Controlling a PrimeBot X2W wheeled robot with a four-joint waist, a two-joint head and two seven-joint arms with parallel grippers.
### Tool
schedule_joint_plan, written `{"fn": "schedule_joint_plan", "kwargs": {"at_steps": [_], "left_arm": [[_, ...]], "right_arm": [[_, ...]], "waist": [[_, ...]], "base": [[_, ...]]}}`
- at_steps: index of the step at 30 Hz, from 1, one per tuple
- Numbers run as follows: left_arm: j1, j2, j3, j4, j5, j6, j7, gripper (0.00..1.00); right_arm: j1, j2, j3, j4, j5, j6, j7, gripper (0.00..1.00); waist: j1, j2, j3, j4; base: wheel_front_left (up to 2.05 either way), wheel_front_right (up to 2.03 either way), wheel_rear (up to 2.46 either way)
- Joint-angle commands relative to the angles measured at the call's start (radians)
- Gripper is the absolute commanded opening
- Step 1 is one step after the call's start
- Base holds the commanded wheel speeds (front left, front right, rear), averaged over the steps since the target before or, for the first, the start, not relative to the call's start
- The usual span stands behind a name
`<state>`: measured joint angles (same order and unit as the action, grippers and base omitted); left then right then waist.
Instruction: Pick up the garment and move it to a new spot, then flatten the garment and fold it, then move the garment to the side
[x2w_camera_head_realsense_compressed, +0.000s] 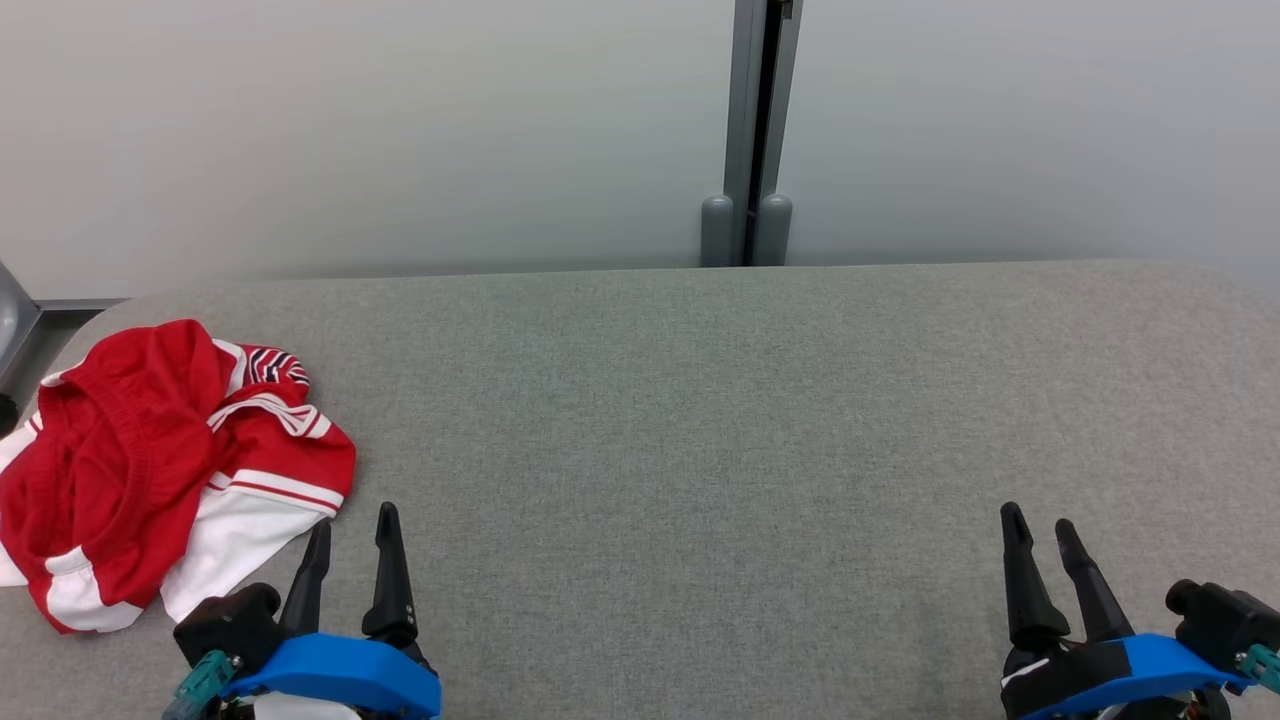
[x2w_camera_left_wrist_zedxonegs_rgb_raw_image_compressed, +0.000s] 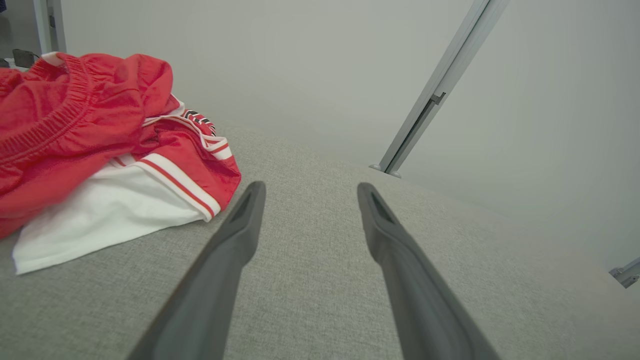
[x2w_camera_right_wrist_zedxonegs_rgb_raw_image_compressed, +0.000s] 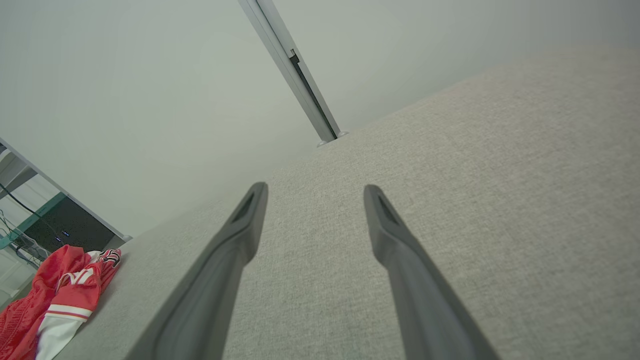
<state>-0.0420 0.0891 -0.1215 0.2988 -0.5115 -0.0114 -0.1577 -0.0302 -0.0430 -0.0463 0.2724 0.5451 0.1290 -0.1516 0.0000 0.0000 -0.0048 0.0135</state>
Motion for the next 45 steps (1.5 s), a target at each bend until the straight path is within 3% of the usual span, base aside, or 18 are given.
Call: {"fn": "schedule_joint_plan", "kwargs": {"at_steps": [1, 25, 45], "left_arm": [[-0.013, 0.009, -0.008, -0.003, 0.028, 0.004, -0.01, 1.0], [-0.012, 0.018, -0.043, 0.05, 0.218, 0.034, -0.064, 1.0], [-0.019, 0.023, -0.065, 0.093, 0.311, 0.053, -0.1, 1.0]], "right_arm": [[0.006, -0.008, 0.0, -0.006, -0.023, 0.002, -0.01, 1.0], [0.019, -0.01, 0.002, -0.008, -0.24, 0.002, -0.044, 1.0], [0.028, -0.011, 0.007, 0.009, -0.369, 0.003, -0.069, 1.0]], "waist": [[0.0, 0.0, 0.0, 0.001], [0.0, 0.0, -0.007, 0.012], [0.0, 0.0, -0.014, 0.01]], "base": [[0.0, 0.0, 0.0], [0.0, 0.0, 0.0], [0.0, 0.0, 0.0]]}}
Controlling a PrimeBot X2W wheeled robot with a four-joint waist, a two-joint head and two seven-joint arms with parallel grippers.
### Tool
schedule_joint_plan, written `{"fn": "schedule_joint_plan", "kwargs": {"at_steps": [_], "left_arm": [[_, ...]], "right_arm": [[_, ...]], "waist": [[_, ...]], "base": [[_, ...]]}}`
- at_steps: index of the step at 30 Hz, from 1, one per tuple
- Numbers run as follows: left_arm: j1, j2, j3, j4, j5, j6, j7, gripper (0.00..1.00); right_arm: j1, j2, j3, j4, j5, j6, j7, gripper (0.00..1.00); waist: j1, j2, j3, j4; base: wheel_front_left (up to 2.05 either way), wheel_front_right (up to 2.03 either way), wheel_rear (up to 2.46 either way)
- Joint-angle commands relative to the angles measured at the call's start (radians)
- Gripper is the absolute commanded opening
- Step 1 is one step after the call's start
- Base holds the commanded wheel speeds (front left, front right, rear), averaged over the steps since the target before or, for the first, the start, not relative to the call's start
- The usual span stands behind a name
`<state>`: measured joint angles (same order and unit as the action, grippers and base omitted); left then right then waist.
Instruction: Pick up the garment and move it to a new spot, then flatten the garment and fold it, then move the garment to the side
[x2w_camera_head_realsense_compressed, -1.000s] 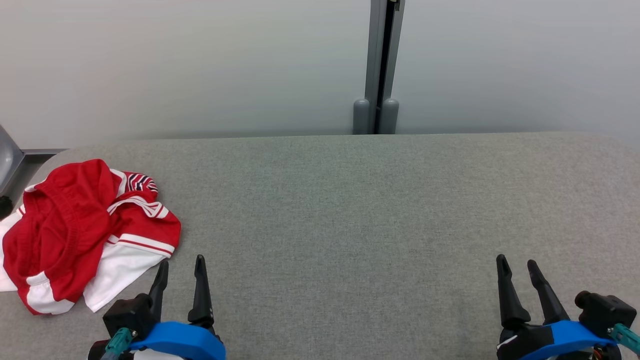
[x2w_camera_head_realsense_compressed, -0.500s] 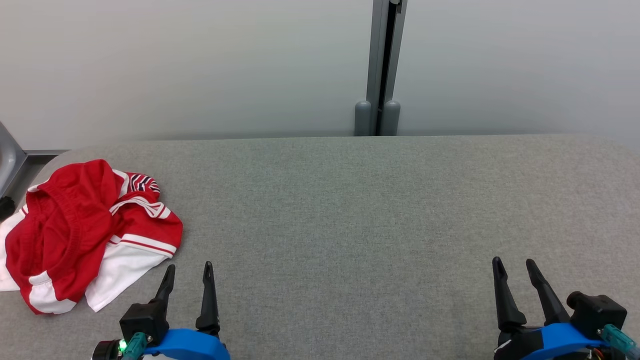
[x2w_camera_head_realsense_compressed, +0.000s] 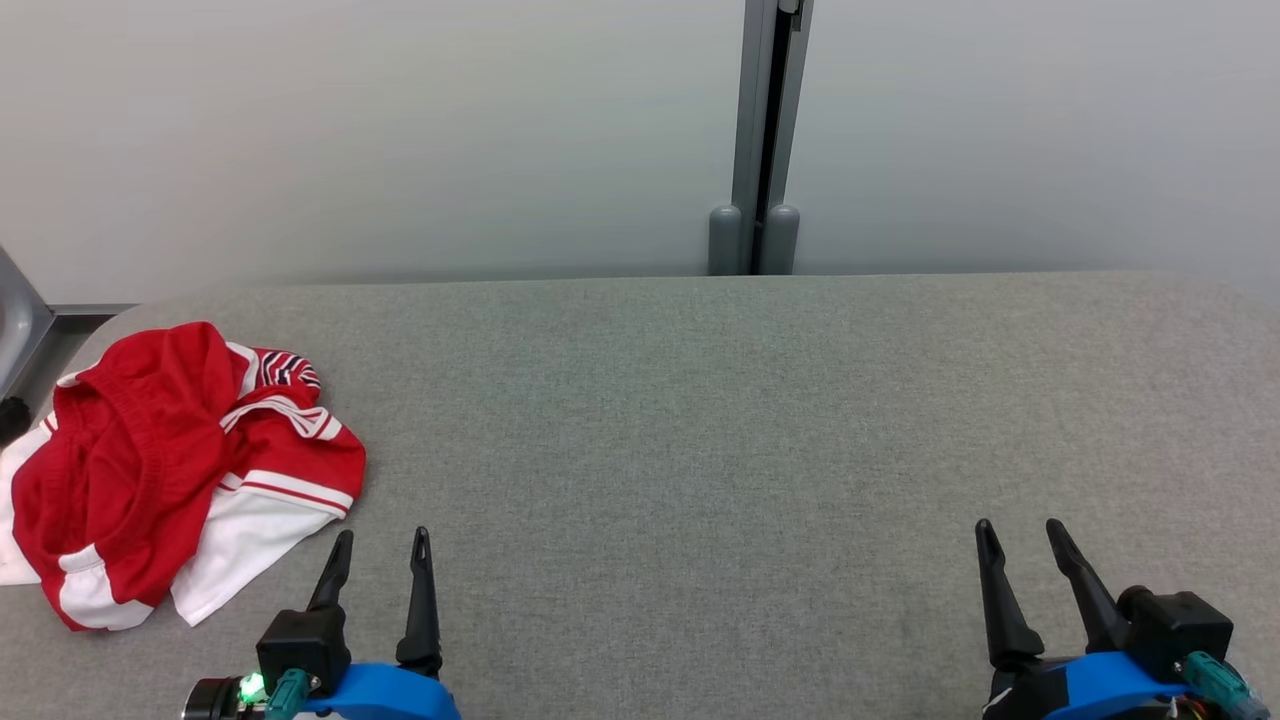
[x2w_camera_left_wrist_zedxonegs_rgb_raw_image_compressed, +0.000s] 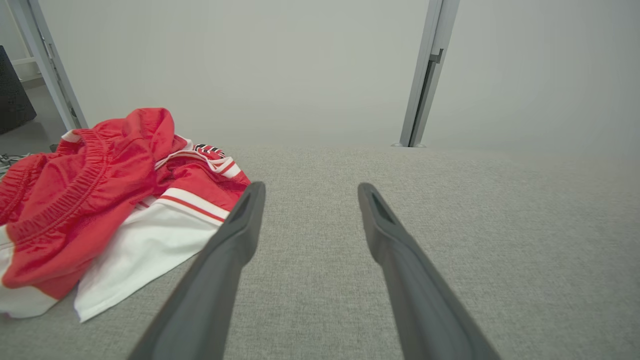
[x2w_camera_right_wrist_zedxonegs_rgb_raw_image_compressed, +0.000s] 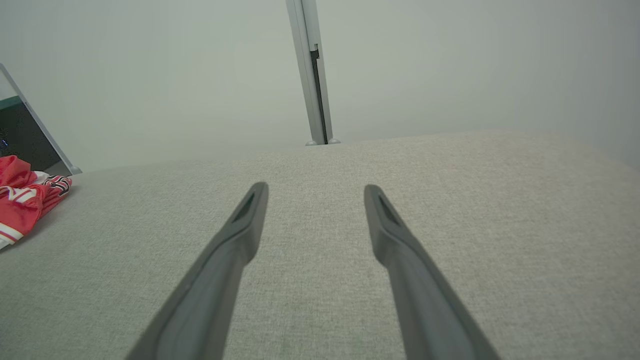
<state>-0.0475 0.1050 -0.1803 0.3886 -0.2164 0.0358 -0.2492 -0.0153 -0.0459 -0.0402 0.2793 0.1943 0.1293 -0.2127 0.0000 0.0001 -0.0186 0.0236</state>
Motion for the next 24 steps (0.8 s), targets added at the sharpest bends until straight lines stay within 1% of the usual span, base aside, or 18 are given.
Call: {"fn": "schedule_joint_plan", "kwargs": {"at_steps": [1, 5, 20, 24], "left_arm": [[-0.014, 0.007, -0.008, 0.005, 0.019, 0.007, -0.01, 1.0], [-0.014, 0.008, -0.013, 0.008, 0.036, 0.011, -0.011, 1.0], [-0.01, 0.014, -0.014, 0.002, 0.004, 0.013, 0.01, 1.0], [-0.017, 0.02, -0.02, 0.0, 0.01, 0.015, 0.011, 1.0]], "right_arm": [[0.013, -0.008, 0.002, 0.004, -0.022, 0.002, -0.009, 1.0], [0.015, -0.008, 0.002, 0.008, -0.042, 0.003, -0.015, 1.0], [0.014, -0.008, 0.001, 0.023, -0.022, 0.002, -0.018, 1.0], [0.023, -0.007, -0.008, 0.02, -0.026, 0.002, -0.018, 1.0]], "waist": [[0.0, -0.0001, -0.001, 0.0], [0.0, -0.0001, -0.006, 0.002], [0.0, -0.0001, -0.01, 0.004], [0.0, -0.0001, -0.007, 0.025]], "base": [[0.0, 0.0, 0.0], [0.0, 0.0, 0.0], [0.0, 0.0, 0.0], [0.0, 0.0, 0.0]]}}
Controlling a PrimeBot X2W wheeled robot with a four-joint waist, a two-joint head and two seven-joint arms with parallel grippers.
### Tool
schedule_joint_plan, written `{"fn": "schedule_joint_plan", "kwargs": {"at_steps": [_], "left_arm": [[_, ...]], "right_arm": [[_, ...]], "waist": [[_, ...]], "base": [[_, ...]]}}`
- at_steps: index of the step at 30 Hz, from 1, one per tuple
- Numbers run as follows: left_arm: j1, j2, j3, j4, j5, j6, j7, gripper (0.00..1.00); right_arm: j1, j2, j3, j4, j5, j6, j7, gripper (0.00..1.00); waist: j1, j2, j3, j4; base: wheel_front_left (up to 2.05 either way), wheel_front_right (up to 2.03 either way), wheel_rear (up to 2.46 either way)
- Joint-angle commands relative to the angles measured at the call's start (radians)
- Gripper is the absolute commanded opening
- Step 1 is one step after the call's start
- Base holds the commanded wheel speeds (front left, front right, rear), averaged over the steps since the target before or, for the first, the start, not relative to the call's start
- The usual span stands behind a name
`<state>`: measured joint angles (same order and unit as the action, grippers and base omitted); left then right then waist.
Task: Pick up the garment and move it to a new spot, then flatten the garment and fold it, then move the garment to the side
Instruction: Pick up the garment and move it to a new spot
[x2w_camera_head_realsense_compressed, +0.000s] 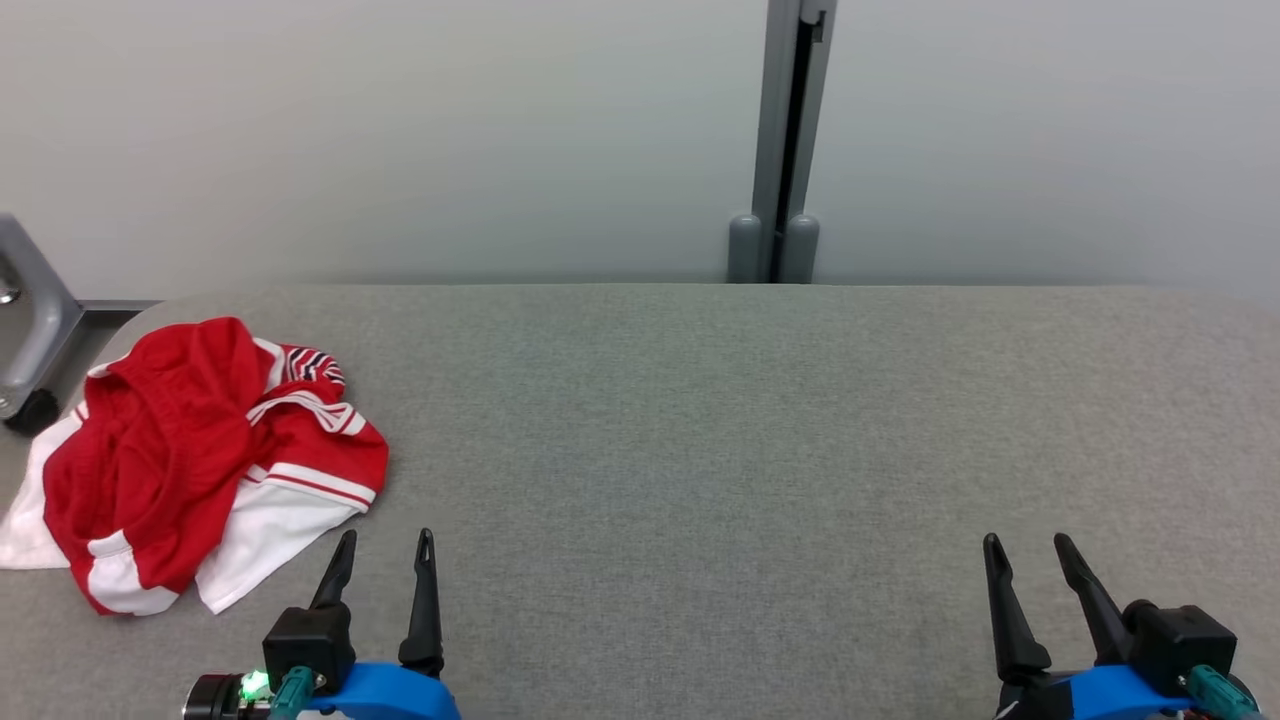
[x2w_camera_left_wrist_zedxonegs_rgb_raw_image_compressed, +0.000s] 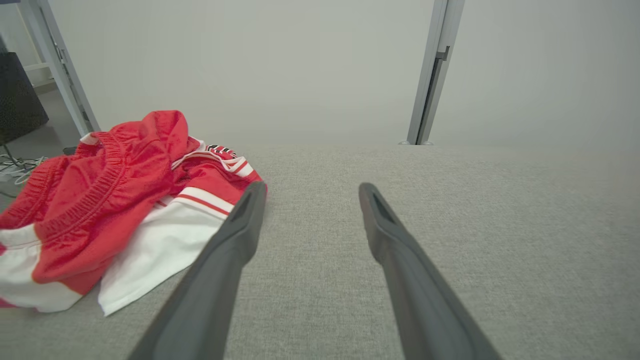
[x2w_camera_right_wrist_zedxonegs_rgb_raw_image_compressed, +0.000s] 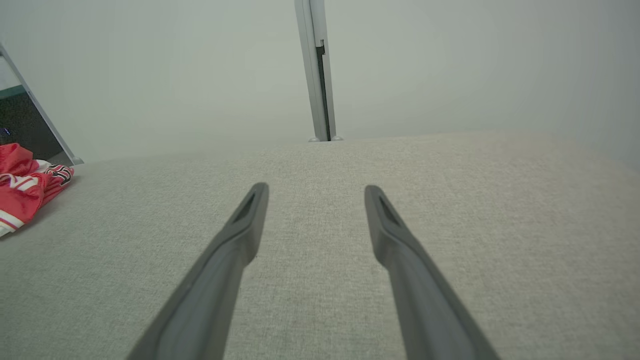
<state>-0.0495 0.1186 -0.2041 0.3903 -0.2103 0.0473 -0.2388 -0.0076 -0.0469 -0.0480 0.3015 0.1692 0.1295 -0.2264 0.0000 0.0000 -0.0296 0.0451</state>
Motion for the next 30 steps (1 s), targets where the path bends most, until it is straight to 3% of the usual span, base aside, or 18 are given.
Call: {"fn": "schedule_joint_plan", "kwargs": {"at_steps": [1, 20, 25, 30], "left_arm": [[-0.018, 0.008, 0.001, -0.003, 0.006, 0.004, 0.001, 1.0], [0.001, 0.062, 0.005, -0.058, 0.002, 0.021, 0.028, 1.0], [0.01, 0.068, 0.002, -0.07, -0.004, 0.025, 0.033, 1.0], [0.023, 0.07, 0.01, -0.081, -0.015, 0.035, 0.028, 1.0]], "right_arm": [[0.017, -0.006, -0.007, -0.004, -0.003, 0.002, -0.005, 1.0], [0.01, -0.006, 0.007, 0.0, 0.017, 0.002, -0.014, 1.0], [-0.006, -0.006, 0.021, 0.006, 0.016, 0.001, -0.018, 1.0], [-0.021, -0.006, 0.036, 0.012, 0.012, 0.001, -0.019, 1.0]], "waist": [[0.0, 0.0, 0.005, 0.016], [0.0, 0.0, 0.031, 0.409], [0.0, 0.0, 0.04, 0.474], [0.0, 0.0, 0.052, 0.485]], "base": [[0.0, 0.0, 0.0], [0.0, 0.0, 0.0], [0.0, 0.0, 0.0], [0.0, 0.0, 0.0]]}}
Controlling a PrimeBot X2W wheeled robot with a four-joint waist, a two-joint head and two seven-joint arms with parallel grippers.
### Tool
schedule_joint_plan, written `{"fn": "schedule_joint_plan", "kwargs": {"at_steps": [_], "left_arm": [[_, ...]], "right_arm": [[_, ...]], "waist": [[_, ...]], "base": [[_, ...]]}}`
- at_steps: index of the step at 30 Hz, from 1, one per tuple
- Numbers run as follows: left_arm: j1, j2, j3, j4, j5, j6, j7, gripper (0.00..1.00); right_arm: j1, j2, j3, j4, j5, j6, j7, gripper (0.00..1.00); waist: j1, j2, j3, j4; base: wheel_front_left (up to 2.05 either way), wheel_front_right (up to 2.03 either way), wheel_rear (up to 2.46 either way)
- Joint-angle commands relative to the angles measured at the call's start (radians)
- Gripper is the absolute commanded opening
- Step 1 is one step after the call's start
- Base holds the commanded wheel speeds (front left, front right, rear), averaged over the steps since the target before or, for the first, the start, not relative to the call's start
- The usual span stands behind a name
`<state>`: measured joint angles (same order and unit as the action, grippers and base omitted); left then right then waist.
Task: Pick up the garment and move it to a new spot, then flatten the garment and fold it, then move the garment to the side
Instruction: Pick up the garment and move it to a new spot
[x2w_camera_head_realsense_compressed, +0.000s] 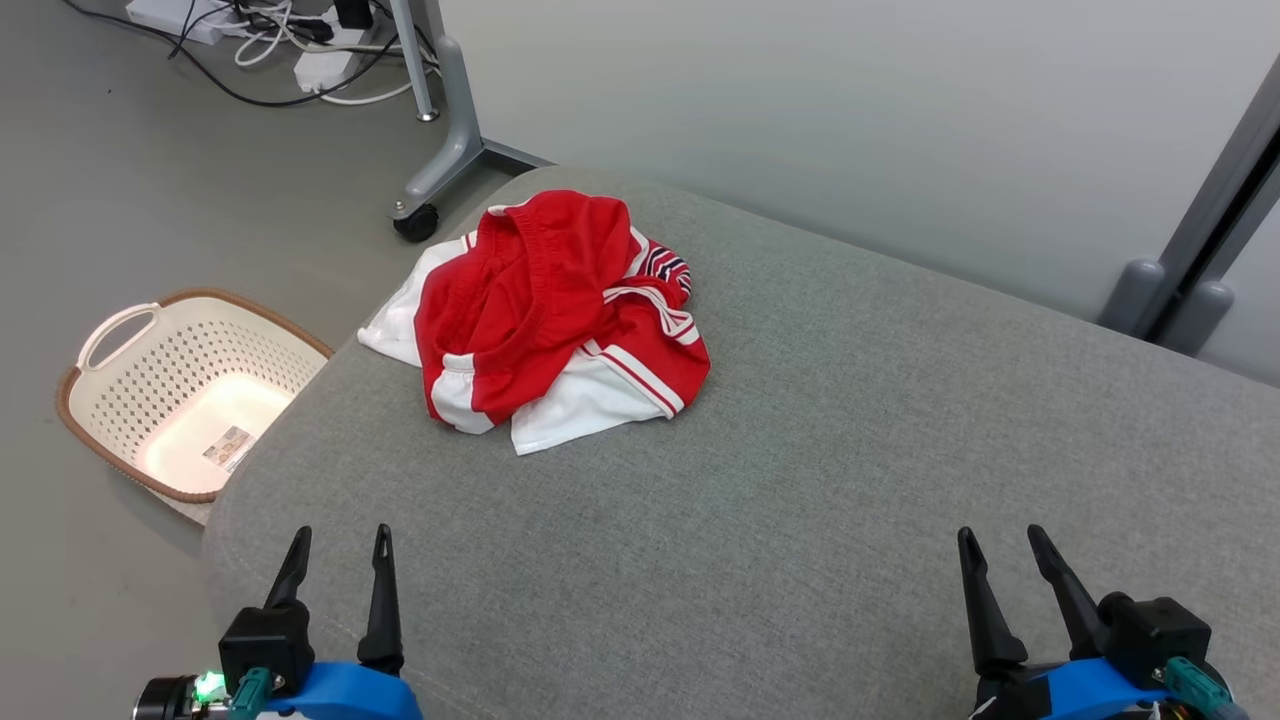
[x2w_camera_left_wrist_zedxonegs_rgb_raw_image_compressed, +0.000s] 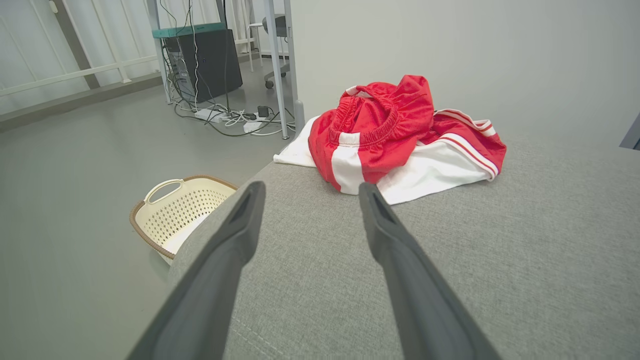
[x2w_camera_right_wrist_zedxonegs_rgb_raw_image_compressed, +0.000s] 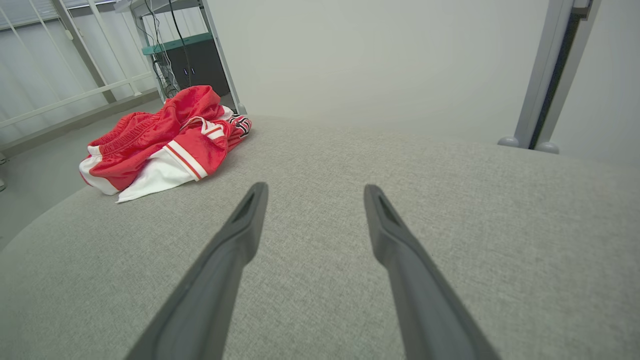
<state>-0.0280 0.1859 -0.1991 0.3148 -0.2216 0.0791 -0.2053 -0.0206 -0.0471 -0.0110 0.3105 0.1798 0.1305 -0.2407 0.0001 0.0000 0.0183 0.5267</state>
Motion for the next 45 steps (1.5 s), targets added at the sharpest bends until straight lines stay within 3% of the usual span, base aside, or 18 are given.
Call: {"fn": "schedule_joint_plan", "kwargs": {"at_steps": [1, 10, 17, 23, 32, 43, 44, 45], "left_arm": [[0.001, 0.003, 0.006, -0.008, -0.005, 0.005, -0.006, 1.0], [-0.022, -0.003, 0.009, -0.017, -0.037, -0.006, 0.011, 1.0], [-0.145, 0.065, 0.065, -0.086, -0.101, -0.041, 0.124, 1.0], [-0.302, 0.157, 0.149, -0.078, -0.171, -0.057, 0.264, 1.0], [-0.476, 0.271, 0.247, 0.091, -0.275, -0.069, 0.442, 1.0], [-0.46, 0.293, 0.303, 0.176, -0.356, -0.034, 0.577, 1.0], [-0.456, 0.296, 0.305, 0.177, -0.36, -0.031, 0.59, 0.76], [-0.45, 0.299, 0.305, 0.175, -0.364, -0.028, 0.597, 0.0]], "right_arm": [[-0.011, -0.006, 0.0, 0.005, -0.001, 0.0, -0.005, 1.0], [-0.017, -0.006, -0.013, 0.01, -0.004, 0.0, -0.006, 1.0], [-0.033, -0.006, -0.022, -0.015, -0.019, 0.0, 0.002, 1.0], [-0.074, -0.006, -0.012, -0.051, -0.034, 0.0, 0.019, 1.0], [-0.142, -0.005, 0.0, -0.136, -0.087, 0.001, 0.061, 1.0], [-0.159, -0.005, -0.003, -0.185, -0.093, 0.0, 0.07, 1.0], [-0.157, -0.005, -0.002, -0.182, -0.092, 0.0, 0.067, 1.0], [-0.155, -0.005, -0.001, -0.179, -0.09, 0.0, 0.064, 1.0]], "waist": [[-0.0001, 0.0, 0.006, 0.003], [-0.0001, 0.0, 0.022, -0.028], [-0.0001, 0.0, 0.074, -0.067], [-0.0001, 0.0, 0.158, -0.143], [-0.0001, 0.0, 0.34, -0.297], [-0.0001, 0.0, 0.438, -0.422], [-0.0001, 0.0, 0.436, -0.427], [-0.0001, 0.0, 0.433, -0.431]], "base": [[0.0, 0.0, 0.0], [0.0, 0.0, 0.0], [0.0, 0.0, 0.0], [0.0, 0.0, 0.0], [0.0, 0.0, 0.0], [0.0, 0.0, 0.0], [0.0, 0.0, 0.0], [0.0, 0.0, 0.0]]}}
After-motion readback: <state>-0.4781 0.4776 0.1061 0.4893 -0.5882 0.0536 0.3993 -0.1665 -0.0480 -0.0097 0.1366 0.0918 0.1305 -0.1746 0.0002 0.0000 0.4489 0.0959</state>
